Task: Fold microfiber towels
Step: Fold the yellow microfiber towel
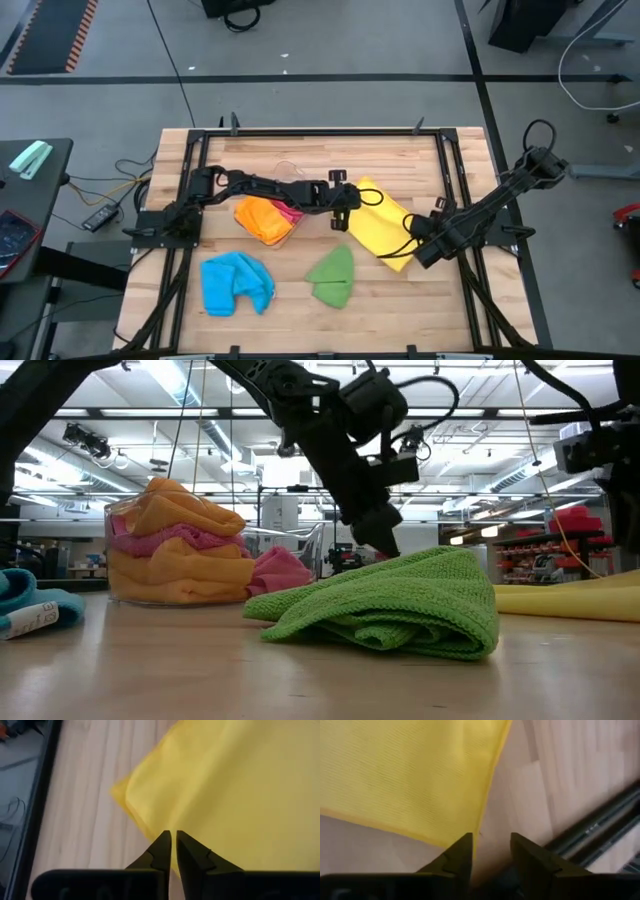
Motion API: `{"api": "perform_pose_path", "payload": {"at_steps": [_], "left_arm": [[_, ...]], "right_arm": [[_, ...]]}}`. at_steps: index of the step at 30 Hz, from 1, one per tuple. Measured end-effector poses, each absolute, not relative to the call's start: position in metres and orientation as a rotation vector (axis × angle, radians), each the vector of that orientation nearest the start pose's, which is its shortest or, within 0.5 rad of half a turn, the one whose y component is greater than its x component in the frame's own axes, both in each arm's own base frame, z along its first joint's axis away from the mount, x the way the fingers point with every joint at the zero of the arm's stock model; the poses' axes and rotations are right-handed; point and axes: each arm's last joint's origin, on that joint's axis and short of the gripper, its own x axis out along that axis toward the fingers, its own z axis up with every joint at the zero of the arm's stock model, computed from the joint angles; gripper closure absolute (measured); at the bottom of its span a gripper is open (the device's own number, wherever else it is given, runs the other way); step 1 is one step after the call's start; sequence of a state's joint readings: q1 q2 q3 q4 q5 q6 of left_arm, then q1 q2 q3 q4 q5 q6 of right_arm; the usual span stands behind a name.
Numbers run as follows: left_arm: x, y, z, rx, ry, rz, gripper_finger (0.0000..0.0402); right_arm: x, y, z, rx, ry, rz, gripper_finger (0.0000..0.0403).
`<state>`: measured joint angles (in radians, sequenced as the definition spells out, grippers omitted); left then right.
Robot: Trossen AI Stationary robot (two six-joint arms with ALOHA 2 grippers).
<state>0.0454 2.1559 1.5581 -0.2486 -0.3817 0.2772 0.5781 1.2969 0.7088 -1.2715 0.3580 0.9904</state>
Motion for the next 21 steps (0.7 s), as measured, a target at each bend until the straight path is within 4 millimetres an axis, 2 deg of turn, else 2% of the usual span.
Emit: {"api": "perform_pose_path", "payload": {"at_steps": [4, 9, 14, 18, 21], "left_arm": [[0.461, 0.027, 0.17, 0.402, 0.908, 0.27, 0.0374], [0.452, 0.02, 0.169, 0.403, 0.996, 0.207, 0.0376], [0.45, 0.011, 0.166, 0.381, 1.021, 0.071, 0.0349], [0.454, 0.01, 0.159, 0.396, 1.007, 0.068, 0.0322], [0.455, 0.015, 0.144, 0.359, 1.049, 0.092, 0.0311]], "right_arm": [[0.144, 0.082, 0.194, -0.058, 1.423, -0.595, 0.0229], [0.153, 0.093, 0.2, -0.119, 1.267, -0.507, 0.0222], [0.164, 0.101, 0.191, -0.102, 1.151, -0.408, 0.0224], [0.17, 0.102, 0.179, -0.078, 1.069, -0.362, 0.0225], [0.171, 0.1, 0.167, -0.066, 1.024, -0.344, 0.0225]]}}
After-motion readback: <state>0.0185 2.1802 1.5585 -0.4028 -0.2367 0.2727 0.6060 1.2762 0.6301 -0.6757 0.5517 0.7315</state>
